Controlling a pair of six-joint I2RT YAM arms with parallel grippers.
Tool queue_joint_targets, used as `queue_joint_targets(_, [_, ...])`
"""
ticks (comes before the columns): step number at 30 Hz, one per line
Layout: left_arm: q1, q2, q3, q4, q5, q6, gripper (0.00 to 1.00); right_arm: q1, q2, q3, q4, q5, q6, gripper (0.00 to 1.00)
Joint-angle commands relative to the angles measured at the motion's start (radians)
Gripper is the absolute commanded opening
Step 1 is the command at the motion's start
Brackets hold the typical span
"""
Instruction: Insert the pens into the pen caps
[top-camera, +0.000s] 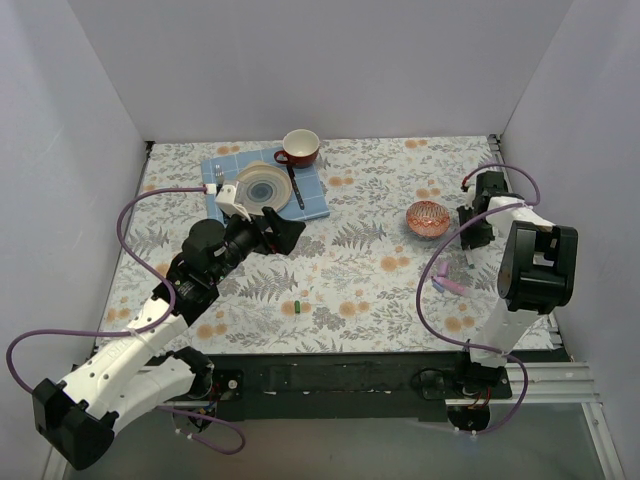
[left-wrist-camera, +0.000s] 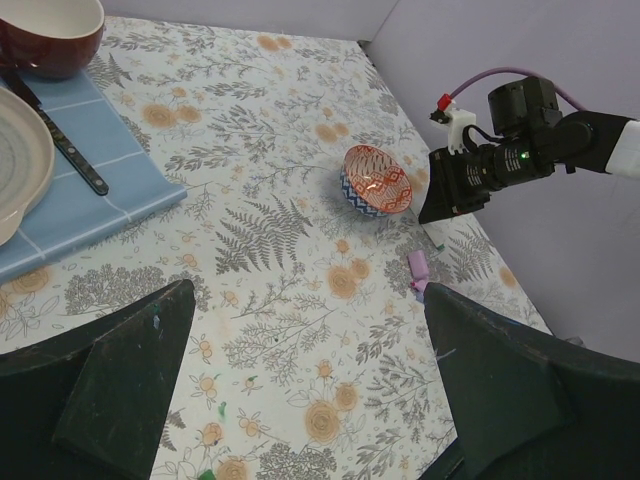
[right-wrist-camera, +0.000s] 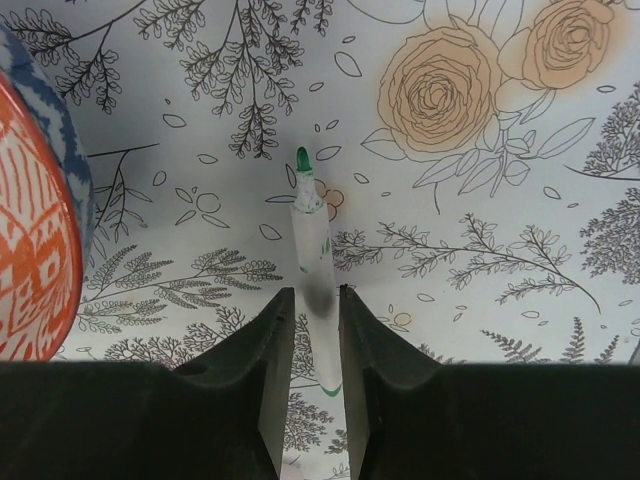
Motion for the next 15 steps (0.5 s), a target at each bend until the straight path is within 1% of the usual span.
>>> queue_joint_targets(1, [-0.003,-0.001,-0.005,0.015,0.004,0.008,0.98,-0.010,0.027,0.043,0.014,-0.030,-0.004,0.31])
queue_joint_targets(4, [-0.001,-0.007,-0.009,0.015,0.003,0.010,0.98,-0.010,0.062,0.047,0.007,-0.021,-0.004,0.28])
queue_joint_targets(5, [-0.003,-0.007,-0.011,0.044,0.003,0.011,0.98,-0.010,0.066,0.044,0.005,-0.019,-0.004,0.28])
queue_joint_targets(9, [-0.003,0.001,-0.011,0.049,0.018,0.008,0.98,-0.010,0.075,0.048,0.004,0.011,-0.004,0.24])
queue_joint_targets(12, [-0.003,-0.003,-0.012,0.048,0.018,0.010,0.98,-0.010,0.075,0.050,0.005,0.024,0.004,0.18])
queue_joint_targets(15, [-0.005,-0.006,-0.015,0.049,0.003,0.014,0.98,-0.009,0.075,0.050,0.010,0.027,0.025,0.07])
